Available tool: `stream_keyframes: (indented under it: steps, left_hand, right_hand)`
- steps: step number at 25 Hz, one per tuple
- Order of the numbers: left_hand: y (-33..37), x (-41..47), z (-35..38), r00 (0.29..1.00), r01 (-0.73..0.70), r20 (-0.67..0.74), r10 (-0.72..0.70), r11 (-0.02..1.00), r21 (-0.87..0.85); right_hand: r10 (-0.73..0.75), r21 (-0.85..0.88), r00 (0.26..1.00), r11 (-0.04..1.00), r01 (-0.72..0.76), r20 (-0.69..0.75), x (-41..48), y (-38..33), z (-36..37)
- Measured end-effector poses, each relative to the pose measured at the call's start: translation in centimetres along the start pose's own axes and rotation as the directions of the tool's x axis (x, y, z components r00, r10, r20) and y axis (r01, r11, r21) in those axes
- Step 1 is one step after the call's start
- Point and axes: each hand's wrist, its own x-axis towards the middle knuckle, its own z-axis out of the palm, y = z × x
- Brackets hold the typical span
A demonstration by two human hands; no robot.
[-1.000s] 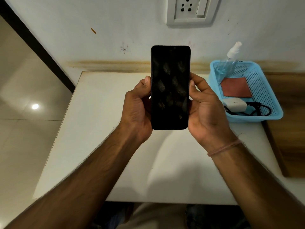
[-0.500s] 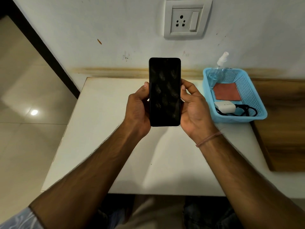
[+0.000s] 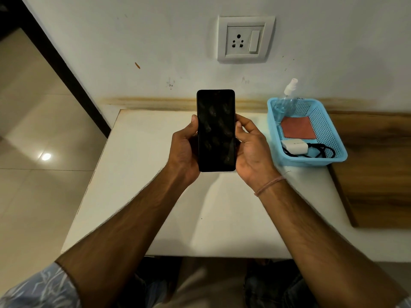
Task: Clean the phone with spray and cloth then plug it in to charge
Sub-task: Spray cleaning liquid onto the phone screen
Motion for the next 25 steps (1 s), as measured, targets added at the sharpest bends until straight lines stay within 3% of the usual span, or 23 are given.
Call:
stream_keyframes:
  steps: [3, 6, 8, 10, 11, 14, 18, 25]
  left_hand:
    - [-0.1, 0.3, -0.2, 1.000, -0.004, 0.018, 0.004, 1.000, -0.004]
    - [0.1, 0.2, -0.2, 1.000, 0.018, 0.024, -0.017, 0.999, -0.030]
    - [0.3, 0.0, -0.1, 0.999, 0.041, 0.028, -0.039, 0.997, -0.059]
    - [0.4, -0.2, 0.0, 0.999, 0.043, 0.033, -0.040, 0.997, -0.068]
    - [0.5, -0.3, 0.0, 0.999, 0.039, 0.032, -0.037, 0.997, -0.068]
    - [0.5, -0.3, 0.1, 0.999, 0.040, 0.038, -0.037, 0.997, -0.066]
    - [0.5, -0.2, 0.1, 0.998, 0.047, 0.045, -0.044, 0.996, -0.072]
    - [0.6, -0.2, 0.0, 0.998, 0.033, 0.053, -0.029, 0.997, -0.071]
  right_hand:
    - [-0.055, -0.129, 0.998, 0.990, 0.053, -0.010, -0.1, -0.1, 0.2]
    - [-0.284, -0.327, 0.957, 0.912, 0.249, -0.062, 1.2, -1.6, -0.8]
    - [-0.564, -0.554, 0.809, 0.732, 0.397, -0.166, 3.4, -3.5, -2.7]
    - [-0.730, -0.787, 0.654, 0.517, 0.338, -0.198, 6.4, -5.6, -5.4]
    - [-0.735, -0.850, 0.646, 0.462, 0.253, -0.206, 7.9, -6.3, -6.6]
    - [-0.615, -0.905, 0.760, 0.416, 0.086, -0.210, 11.4, -6.9, -9.2]
    - [-0.553, -0.903, 0.826, 0.401, 0.152, -0.107, 13.4, -6.0, -10.6]
    - [-0.635, -0.852, 0.773, 0.404, 0.333, 0.000, 11.9, -7.1, -10.3]
